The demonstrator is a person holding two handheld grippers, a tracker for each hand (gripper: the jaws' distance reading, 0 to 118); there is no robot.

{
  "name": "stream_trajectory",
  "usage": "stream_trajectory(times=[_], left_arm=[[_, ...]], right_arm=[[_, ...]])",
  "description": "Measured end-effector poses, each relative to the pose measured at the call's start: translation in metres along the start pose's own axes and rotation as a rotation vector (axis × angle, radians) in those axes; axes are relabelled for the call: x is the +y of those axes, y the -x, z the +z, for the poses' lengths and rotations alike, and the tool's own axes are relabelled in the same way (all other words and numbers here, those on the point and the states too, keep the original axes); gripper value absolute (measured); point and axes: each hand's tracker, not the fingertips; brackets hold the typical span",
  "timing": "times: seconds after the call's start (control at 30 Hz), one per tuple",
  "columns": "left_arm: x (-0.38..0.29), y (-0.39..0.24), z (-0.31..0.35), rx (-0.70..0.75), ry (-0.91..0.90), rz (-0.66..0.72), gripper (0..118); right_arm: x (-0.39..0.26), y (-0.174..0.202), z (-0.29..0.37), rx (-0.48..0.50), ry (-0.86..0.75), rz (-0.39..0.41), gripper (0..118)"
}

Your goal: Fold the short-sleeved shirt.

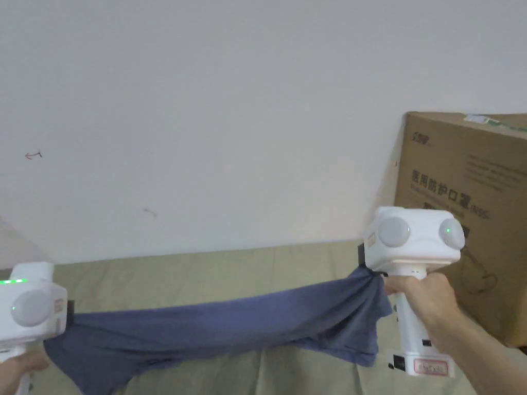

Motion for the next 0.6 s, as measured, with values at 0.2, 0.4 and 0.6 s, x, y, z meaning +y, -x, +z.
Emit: stream_trajectory(times=[0.2,0.4,0.6], left_arm=[[-0.104,-0.014,-0.069,0.0,0.231,0.008,5],[-0.153,0.011,-0.048,-0.04,0.246,0.013,5],[-0.174,0.027,0.036,-0.058,0.135,-0.029,5]], right_arm=[[-0.136,-0.005,-0.089,0.003,0.303,0.0,6],[-0.188,-0.025,-0.069,0.027,0.317,-0.032,6],[-0.205,-0.053,0.004,0.05,0.251,-0.006,6]])
